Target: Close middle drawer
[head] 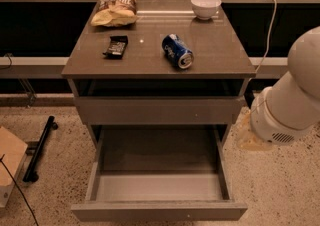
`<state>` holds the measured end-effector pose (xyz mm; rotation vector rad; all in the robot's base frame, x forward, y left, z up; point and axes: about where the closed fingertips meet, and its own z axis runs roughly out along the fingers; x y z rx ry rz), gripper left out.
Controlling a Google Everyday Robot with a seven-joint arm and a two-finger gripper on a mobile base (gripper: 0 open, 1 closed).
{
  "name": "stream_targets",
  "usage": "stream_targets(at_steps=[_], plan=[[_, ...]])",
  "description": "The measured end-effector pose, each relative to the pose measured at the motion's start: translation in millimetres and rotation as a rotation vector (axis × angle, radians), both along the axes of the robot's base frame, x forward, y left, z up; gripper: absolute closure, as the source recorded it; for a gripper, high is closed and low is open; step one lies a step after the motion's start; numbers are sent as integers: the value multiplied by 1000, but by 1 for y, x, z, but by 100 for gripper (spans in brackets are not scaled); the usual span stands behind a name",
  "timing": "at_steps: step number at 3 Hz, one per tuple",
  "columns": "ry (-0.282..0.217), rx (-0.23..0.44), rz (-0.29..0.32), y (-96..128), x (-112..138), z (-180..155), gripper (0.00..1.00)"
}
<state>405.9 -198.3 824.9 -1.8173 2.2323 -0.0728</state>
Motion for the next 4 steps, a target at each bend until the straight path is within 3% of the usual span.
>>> stream_targets(at_steps=[4], plan=[[69, 28, 38, 9, -21, -141, 100]])
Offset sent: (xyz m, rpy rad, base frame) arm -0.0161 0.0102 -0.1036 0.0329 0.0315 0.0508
